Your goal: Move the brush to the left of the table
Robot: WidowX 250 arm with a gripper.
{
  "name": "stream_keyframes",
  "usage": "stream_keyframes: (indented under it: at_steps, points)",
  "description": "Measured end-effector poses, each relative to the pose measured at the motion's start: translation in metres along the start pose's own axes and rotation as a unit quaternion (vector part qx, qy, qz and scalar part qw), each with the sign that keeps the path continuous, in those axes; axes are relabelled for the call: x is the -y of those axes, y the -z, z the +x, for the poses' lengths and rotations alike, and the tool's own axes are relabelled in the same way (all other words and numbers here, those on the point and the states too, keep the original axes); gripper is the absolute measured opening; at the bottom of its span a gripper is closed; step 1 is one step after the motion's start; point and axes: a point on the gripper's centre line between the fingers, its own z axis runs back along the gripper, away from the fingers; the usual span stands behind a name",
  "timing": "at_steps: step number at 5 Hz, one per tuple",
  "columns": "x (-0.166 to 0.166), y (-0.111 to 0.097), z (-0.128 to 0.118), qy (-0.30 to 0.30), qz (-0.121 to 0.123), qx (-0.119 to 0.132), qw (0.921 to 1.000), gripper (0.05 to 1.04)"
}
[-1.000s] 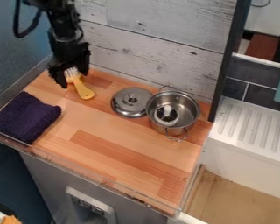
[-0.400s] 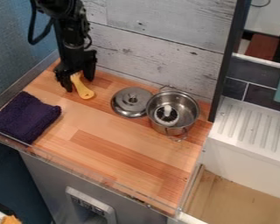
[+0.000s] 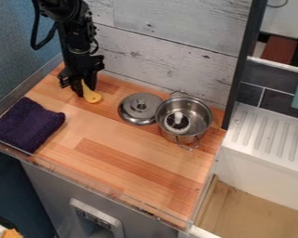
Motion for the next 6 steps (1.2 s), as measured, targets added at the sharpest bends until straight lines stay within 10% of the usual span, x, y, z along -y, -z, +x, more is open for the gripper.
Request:
stream_keyframes:
  at_steps: [3, 6]
  points:
    - [-0.012, -0.012, -0.006, -0.009, 0.039, -0.001, 0.9992, 0.328]
    - [-0.011, -0.098, -0.047, -0.095, 0.021, 0.048, 0.9941, 0.328]
